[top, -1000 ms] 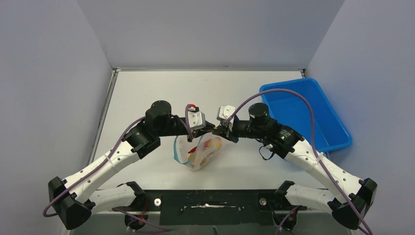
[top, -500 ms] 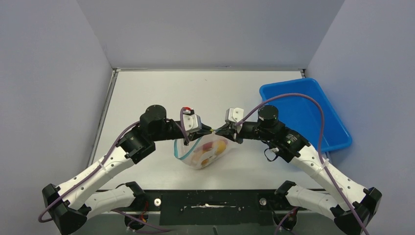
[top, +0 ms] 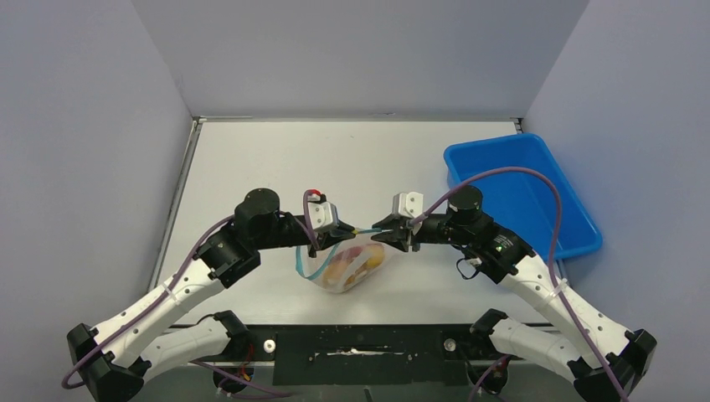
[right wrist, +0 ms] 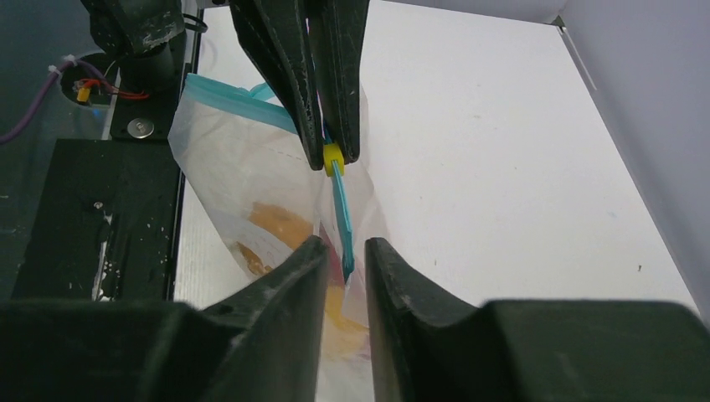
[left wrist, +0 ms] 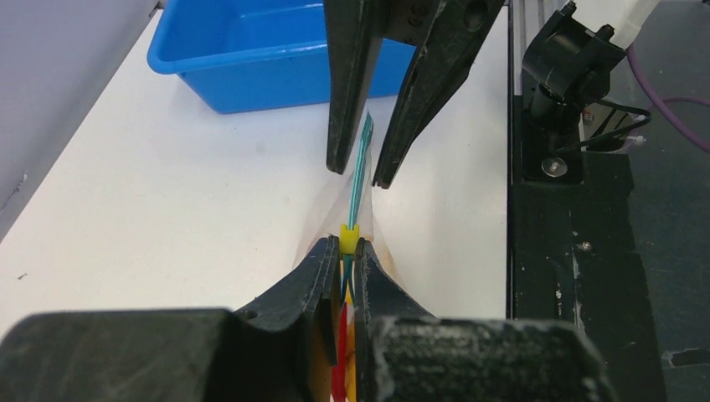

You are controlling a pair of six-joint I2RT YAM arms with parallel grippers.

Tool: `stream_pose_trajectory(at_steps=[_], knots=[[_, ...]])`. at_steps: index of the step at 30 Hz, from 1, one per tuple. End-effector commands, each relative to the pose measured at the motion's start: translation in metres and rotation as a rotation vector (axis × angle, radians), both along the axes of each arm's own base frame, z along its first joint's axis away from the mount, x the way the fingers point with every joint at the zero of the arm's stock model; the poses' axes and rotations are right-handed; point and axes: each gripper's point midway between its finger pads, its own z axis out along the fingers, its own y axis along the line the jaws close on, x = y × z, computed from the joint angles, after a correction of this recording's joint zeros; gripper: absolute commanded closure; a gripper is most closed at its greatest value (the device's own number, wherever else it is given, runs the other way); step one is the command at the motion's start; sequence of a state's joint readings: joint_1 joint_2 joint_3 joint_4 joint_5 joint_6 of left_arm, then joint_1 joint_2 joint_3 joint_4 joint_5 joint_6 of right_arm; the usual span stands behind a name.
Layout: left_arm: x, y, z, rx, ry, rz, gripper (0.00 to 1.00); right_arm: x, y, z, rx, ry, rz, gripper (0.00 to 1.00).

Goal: Place the food in the zip-top bag and seal the zipper
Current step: Zip the zipper food storage bag at the center of the board.

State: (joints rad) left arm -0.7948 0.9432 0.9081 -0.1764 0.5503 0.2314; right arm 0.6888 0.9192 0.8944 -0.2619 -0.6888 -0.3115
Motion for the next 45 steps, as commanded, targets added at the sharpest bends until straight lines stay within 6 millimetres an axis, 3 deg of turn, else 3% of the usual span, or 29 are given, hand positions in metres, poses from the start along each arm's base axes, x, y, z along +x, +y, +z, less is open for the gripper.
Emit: stream_pose_trajectory(at_steps=[1,4,10,14,18,23,33,45], knots=[[-0.002,0.003,0.009,-0.039,-0.004,0.006,1.0,-0.004,0.008,0.032,0.079,-0.103,0.052,0.71],[-0.002,0.003,0.008,-0.031,-0.004,0.006,1.0,-0.007,0.012,0.032,0.077,-0.103,0.08,0.63],[-0.002,0.003,0.005,-0.024,-0.004,0.004,1.0,-0.012,0.022,0.023,0.056,-0.086,0.113,0.67],[-0.003,0.005,0.007,-0.019,-0.007,0.002,1.0,-0.01,0.025,0.026,0.053,-0.1,0.105,0.8],[-0.002,0.01,0.007,0.0,-0.017,0.024,1.0,-0.003,0.022,0.034,0.057,-0.136,0.055,1.0],[-0.002,0.021,0.006,0.038,-0.025,0.06,1.0,0.01,0.014,0.044,0.087,-0.158,-0.047,1.0],[-0.007,0.039,0.009,0.047,-0.021,0.122,1.0,0.04,-0.008,0.043,0.08,-0.141,-0.251,1.0],[-0.013,0.063,-0.004,0.102,0.001,0.194,1.0,0.073,-0.058,0.06,0.061,-0.193,-0.514,1.0]])
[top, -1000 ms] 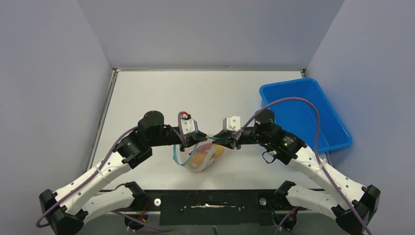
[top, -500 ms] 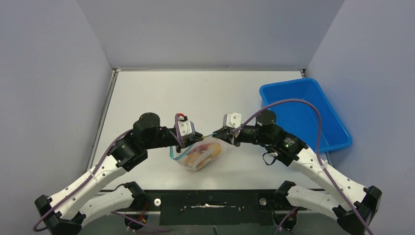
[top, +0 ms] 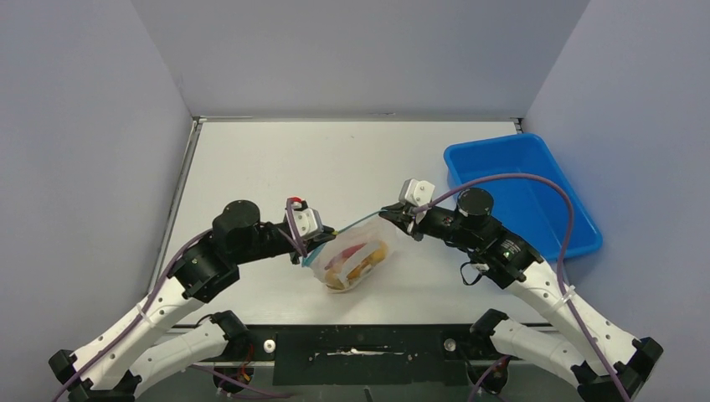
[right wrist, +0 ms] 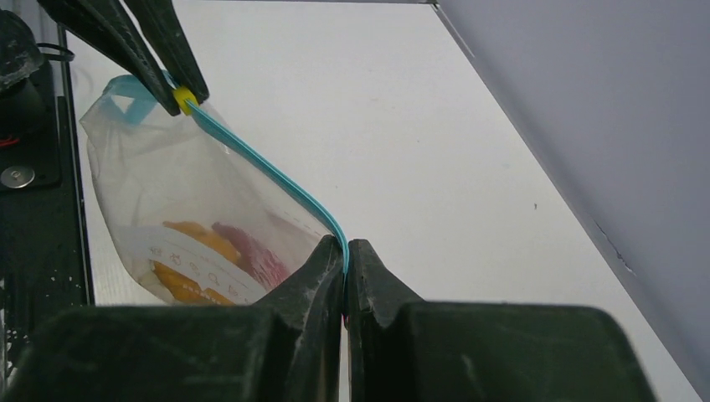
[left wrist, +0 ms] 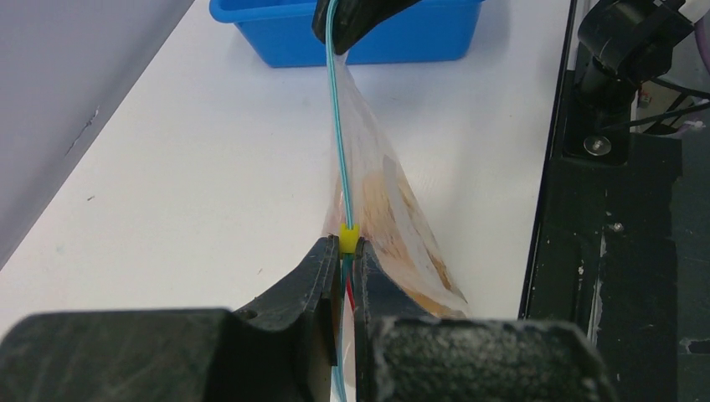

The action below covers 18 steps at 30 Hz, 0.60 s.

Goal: Place the food in the zip-top bag and seal the zipper
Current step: Zip the zipper food storage bag at the center of the board.

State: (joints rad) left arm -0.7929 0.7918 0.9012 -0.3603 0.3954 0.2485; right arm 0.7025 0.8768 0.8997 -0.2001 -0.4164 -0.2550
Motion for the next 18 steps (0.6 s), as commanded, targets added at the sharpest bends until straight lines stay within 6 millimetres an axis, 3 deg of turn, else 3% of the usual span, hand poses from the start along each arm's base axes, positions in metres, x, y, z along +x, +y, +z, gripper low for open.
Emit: stream_pose_trajectory(at_steps=[1,8,13,18], knots=[[-0.009,0.024,-0.003,0.043,0.014,0.055,1.0,0.037,-0.044,0.039,0.012,-0.121,-0.265,1.0],[-0.013,0.032,-0.009,0.04,0.011,0.069,1.0,0.056,-0.075,0.038,-0.043,-0.118,-0.435,1.0],[-0.015,0.035,-0.012,0.052,0.01,0.072,1.0,0.06,-0.09,0.05,-0.045,-0.141,-0.501,1.0],[-0.018,0.036,-0.008,0.053,0.015,0.069,1.0,0.067,-0.112,0.047,-0.06,-0.131,-0.626,1.0]])
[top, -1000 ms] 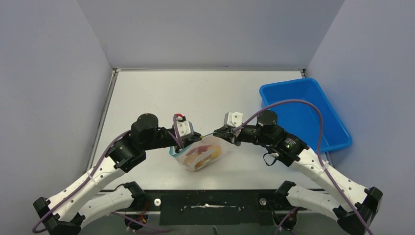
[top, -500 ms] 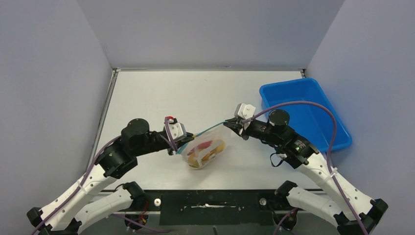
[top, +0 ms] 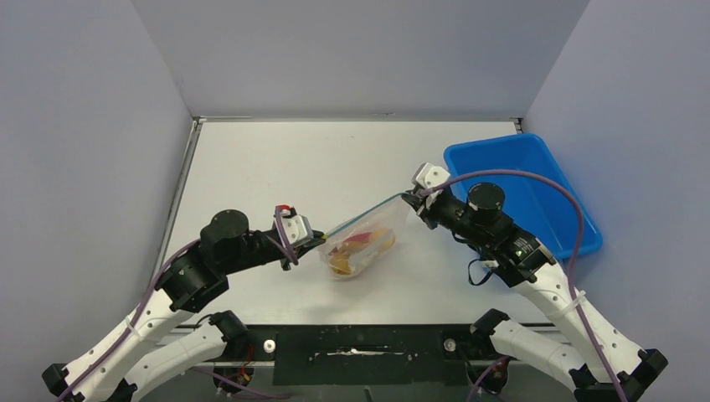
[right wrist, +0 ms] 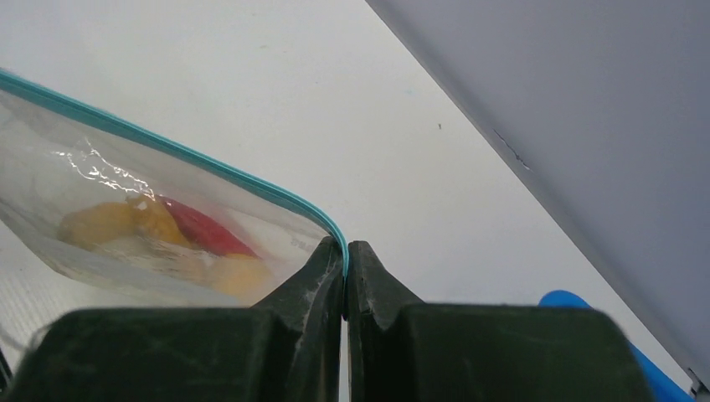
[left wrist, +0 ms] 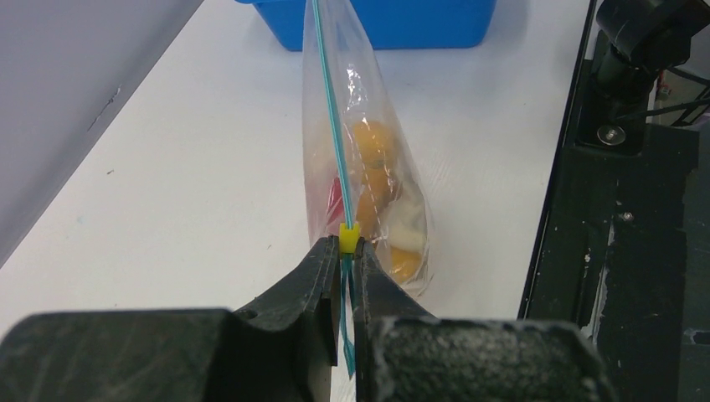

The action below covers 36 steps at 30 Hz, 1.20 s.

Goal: Place the food in the zip-top bag and seal the zipper
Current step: Zip the zipper food storage bag at the center of the board, then place the zipper food storage bag at the center of the board.

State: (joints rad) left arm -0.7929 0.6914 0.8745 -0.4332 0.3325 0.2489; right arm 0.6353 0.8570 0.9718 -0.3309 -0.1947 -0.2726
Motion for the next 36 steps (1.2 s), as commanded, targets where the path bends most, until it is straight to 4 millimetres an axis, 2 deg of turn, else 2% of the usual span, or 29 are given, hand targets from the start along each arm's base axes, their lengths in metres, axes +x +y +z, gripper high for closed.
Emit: stream_pose_trajectory(at_steps=[1,9,12,14,16,20,24,26,27,28,30,32,36], knots=[[-0.011,0.014,-0.004,0.039,0.028,0.006,1.0,0.033,-0.068,0.037,-0.016,-0.126,-0.366,1.0],[-0.017,0.01,0.001,0.013,0.012,-0.034,1.0,0.036,-0.105,0.033,0.059,-0.106,-0.567,1.0],[-0.017,0.01,0.0,0.021,0.015,-0.038,1.0,0.036,-0.109,0.024,0.079,-0.09,-0.578,1.0],[-0.017,0.011,-0.001,0.024,0.02,-0.034,1.0,0.034,-0.103,0.021,0.072,-0.074,-0.532,1.0],[-0.017,0.009,0.003,0.001,0.032,-0.029,1.0,0.027,-0.096,0.014,0.046,-0.024,-0.486,1.0],[-0.024,0.009,0.01,-0.05,0.057,-0.035,1.0,0.002,-0.101,0.003,0.042,0.066,-0.466,1.0],[-0.03,0.01,0.011,-0.083,0.094,-0.035,1.0,-0.024,-0.109,0.017,0.231,0.084,-0.488,1.0],[-0.034,0.005,0.012,-0.112,0.117,-0.057,1.0,-0.028,-0.103,0.024,0.349,0.054,-0.456,1.0],[-0.034,0.003,0.011,-0.127,0.127,-0.061,1.0,-0.028,-0.1,0.019,0.37,0.053,-0.442,1.0],[-0.032,0.0,0.007,-0.135,0.143,-0.057,1.0,-0.026,-0.099,0.019,0.394,0.039,-0.443,1.0],[-0.024,-0.003,-0.004,-0.129,0.167,-0.024,1.0,-0.014,-0.098,0.005,0.386,0.044,-0.473,1.0],[-0.011,-0.004,-0.018,-0.111,0.191,0.036,1.0,0.003,-0.097,-0.013,0.332,0.044,-0.508,0.98],[0.016,-0.005,-0.042,-0.079,0.252,0.175,1.0,0.037,-0.084,-0.035,0.216,0.041,-0.516,0.94]])
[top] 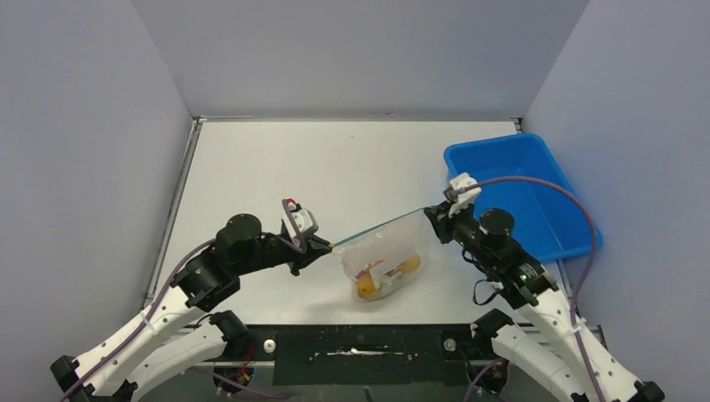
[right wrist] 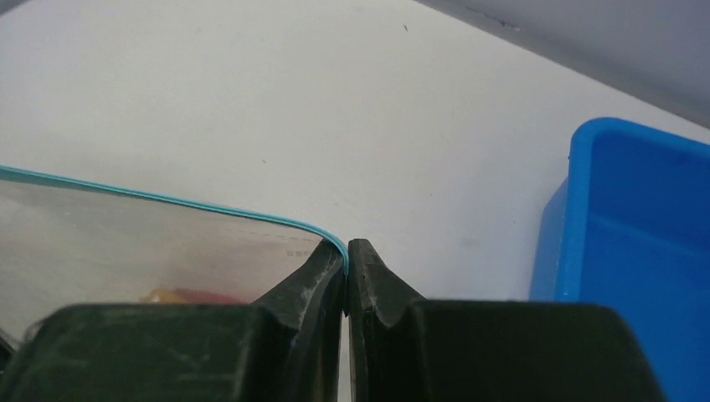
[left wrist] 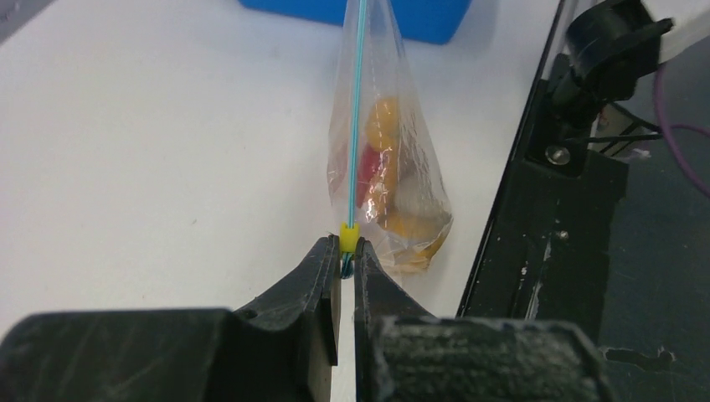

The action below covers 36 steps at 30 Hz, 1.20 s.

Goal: Place the food in the zip-top bag and seal the zipper
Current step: Place the zipper food storage bag at the center of the board.

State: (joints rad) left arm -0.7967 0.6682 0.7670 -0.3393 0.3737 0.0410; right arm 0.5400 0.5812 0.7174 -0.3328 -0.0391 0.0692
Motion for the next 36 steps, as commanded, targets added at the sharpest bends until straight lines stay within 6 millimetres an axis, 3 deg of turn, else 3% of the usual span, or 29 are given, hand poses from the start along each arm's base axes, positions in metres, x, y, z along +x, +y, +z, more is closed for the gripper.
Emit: stream_pose_trajectory(at_steps=[1,5,10,15,17,22,25,29,33,36], knots=[[0.035,0.007,-0.024,0.041,0.09,0.206,1.0,0.063,-0.021,0.006,-0.089,-0.098,-0.216,0.93],[0.068,0.019,-0.031,0.091,0.133,0.403,1.0,0.095,-0.007,-0.001,-0.136,-0.077,-0.198,0.86],[0.098,0.039,-0.038,0.155,0.166,0.587,1.0,0.112,0.01,0.018,-0.109,-0.105,-0.146,0.62],[0.126,0.063,-0.043,0.15,0.202,0.702,1.0,0.105,0.013,0.036,-0.08,-0.115,-0.119,0.39],[0.136,0.072,-0.046,0.148,0.217,0.737,1.0,0.098,0.015,0.042,-0.06,-0.123,-0.097,0.26],[0.155,0.091,-0.066,0.177,0.269,0.817,1.0,0.079,0.018,0.056,-0.015,-0.107,-0.052,0.02],[0.16,0.098,-0.08,0.195,0.315,0.858,1.0,0.076,0.012,0.058,0.066,-0.04,-0.115,0.02],[0.165,0.111,-0.091,0.189,0.352,0.94,0.89,0.07,0.011,0.052,0.215,0.107,-0.197,0.02],[0.172,0.132,-0.088,0.143,0.363,1.052,0.69,0.063,0.015,0.041,0.257,0.207,-0.201,0.02],[0.176,0.143,-0.072,0.086,0.346,1.115,0.53,0.063,0.013,0.037,0.273,0.241,-0.235,0.02]])
